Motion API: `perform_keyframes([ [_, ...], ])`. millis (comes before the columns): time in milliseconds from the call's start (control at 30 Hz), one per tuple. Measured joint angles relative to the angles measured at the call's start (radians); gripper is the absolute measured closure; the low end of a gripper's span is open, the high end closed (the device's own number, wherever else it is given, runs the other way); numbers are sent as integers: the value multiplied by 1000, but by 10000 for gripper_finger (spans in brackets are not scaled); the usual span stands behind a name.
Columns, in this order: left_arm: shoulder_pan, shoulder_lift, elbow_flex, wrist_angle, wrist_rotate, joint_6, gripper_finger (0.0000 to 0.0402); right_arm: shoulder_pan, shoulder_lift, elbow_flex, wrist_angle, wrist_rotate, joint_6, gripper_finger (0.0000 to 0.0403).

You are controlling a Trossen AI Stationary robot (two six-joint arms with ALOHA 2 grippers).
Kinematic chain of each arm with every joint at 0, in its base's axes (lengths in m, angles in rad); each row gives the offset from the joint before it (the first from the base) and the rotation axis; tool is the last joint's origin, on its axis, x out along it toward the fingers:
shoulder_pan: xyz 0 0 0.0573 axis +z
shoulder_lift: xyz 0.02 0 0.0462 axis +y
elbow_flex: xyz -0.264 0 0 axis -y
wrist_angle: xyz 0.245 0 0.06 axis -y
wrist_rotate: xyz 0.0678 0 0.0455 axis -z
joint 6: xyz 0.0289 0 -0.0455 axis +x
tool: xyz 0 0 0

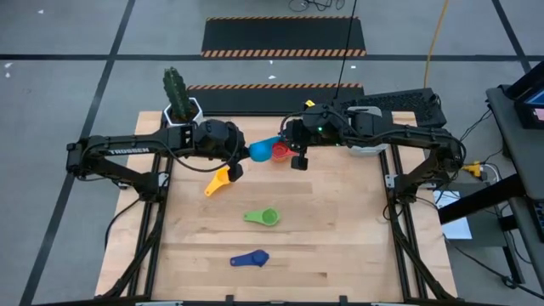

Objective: Nest measuring cups in basket
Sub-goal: Stack the light blue measuring cup on top of the red measuring cup

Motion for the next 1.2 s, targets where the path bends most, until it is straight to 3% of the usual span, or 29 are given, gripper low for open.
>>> perform_keyframes([
  [467,4,0,0,-3,-1,19,393,-30,1,0,-3,-52,-25,397],
  [900,38,0,0,-44,-38,-112,285,-57,1,0,-40,-43,-46,402],
  [1200,46,0,0,-174,-37,-307,264,-128,1,0,-155,-50,-81,402],
])
